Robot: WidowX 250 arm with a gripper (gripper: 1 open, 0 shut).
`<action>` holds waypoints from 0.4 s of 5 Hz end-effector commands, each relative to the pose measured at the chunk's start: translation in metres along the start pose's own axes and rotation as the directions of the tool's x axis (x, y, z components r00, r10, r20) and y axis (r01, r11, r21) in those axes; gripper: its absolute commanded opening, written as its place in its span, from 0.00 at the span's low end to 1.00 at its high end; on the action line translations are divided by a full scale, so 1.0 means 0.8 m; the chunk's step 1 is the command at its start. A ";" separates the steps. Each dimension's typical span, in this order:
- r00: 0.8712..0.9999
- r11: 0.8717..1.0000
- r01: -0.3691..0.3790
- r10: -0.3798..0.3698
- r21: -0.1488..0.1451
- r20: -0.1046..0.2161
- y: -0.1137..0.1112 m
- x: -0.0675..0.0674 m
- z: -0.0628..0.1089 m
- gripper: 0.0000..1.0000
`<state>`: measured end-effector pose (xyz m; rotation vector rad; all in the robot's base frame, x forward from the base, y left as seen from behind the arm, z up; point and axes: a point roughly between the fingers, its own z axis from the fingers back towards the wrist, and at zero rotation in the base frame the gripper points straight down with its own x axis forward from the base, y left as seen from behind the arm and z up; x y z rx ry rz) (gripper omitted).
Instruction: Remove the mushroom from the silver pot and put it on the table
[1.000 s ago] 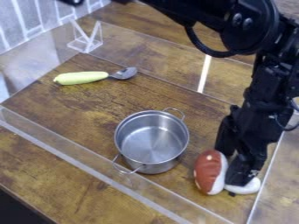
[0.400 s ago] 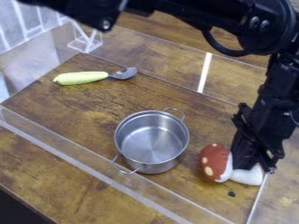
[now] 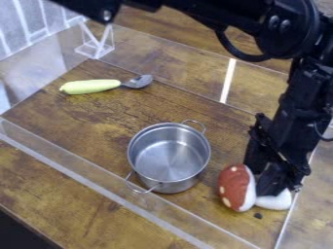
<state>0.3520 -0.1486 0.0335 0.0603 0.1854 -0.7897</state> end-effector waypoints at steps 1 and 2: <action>0.996 0.998 0.008 -0.014 0.060 0.088 -0.001 -0.001 0.055 0.00; 0.995 0.997 -0.046 0.040 0.065 0.089 0.005 0.005 0.061 0.00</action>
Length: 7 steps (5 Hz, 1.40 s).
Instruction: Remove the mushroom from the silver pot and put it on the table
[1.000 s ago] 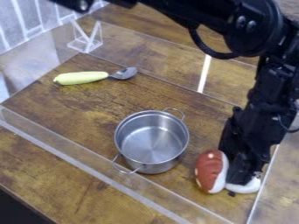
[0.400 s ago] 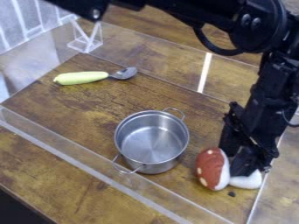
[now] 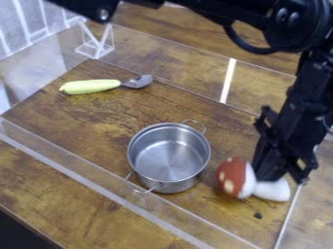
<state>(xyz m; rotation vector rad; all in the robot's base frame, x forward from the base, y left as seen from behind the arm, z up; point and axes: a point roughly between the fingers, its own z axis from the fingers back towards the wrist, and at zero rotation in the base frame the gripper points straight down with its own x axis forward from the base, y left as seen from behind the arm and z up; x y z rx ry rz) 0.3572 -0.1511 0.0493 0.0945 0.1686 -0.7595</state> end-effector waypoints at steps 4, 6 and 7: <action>0.984 0.988 -0.138 0.128 0.075 0.120 0.016 -0.003 0.019 1.00; 0.981 0.983 -0.162 0.151 0.082 0.125 0.007 0.023 0.011 1.00; 0.984 0.987 -0.134 0.123 0.088 0.126 0.007 0.026 0.003 1.00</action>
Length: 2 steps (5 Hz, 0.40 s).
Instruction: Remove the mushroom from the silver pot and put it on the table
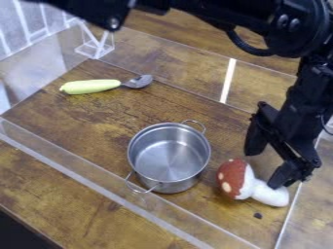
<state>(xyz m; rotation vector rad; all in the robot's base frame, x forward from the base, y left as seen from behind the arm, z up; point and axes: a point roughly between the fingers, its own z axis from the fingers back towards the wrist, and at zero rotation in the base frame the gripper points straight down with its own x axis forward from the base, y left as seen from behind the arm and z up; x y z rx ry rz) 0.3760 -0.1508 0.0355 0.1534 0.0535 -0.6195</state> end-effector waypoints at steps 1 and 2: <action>0.998 0.999 0.048 -0.048 0.010 0.045 -0.009 0.007 0.008 1.00; 0.999 1.000 0.012 -0.012 -0.002 0.036 -0.015 0.006 0.004 0.00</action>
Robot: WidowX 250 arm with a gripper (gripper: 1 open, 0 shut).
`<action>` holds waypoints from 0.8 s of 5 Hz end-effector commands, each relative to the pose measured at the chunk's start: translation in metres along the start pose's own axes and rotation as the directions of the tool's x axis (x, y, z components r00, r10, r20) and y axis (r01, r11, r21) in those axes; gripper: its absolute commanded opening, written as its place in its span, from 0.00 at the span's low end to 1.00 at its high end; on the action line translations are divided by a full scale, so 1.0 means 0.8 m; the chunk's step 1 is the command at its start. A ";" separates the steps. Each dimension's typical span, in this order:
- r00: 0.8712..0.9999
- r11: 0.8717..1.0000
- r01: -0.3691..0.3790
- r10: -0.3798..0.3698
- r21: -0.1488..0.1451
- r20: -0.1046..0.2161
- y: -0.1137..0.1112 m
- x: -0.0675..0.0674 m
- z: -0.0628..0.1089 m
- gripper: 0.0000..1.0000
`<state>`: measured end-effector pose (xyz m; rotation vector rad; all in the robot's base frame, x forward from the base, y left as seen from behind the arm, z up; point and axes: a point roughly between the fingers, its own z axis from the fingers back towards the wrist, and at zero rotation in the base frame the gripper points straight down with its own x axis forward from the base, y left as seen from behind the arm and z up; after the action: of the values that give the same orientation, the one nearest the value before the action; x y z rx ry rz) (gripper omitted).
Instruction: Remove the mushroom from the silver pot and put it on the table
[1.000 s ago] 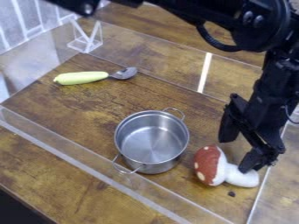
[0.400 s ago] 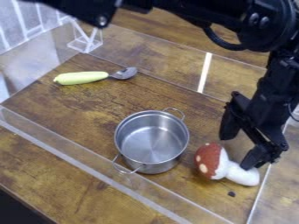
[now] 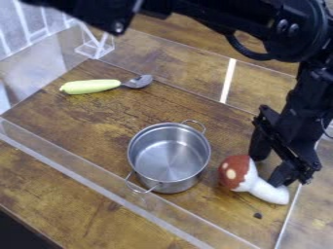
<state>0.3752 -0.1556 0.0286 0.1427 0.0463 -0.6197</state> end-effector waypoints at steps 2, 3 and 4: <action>0.989 0.989 -0.148 0.148 -0.002 0.011 -0.008 -0.005 0.018 1.00; 0.972 0.971 -0.237 0.237 -0.011 -0.007 -0.006 -0.007 0.018 0.00; 0.969 0.969 -0.246 0.246 -0.012 -0.002 -0.002 -0.011 0.028 1.00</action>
<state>0.3634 -0.1546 0.0277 0.1506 0.0878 -0.3795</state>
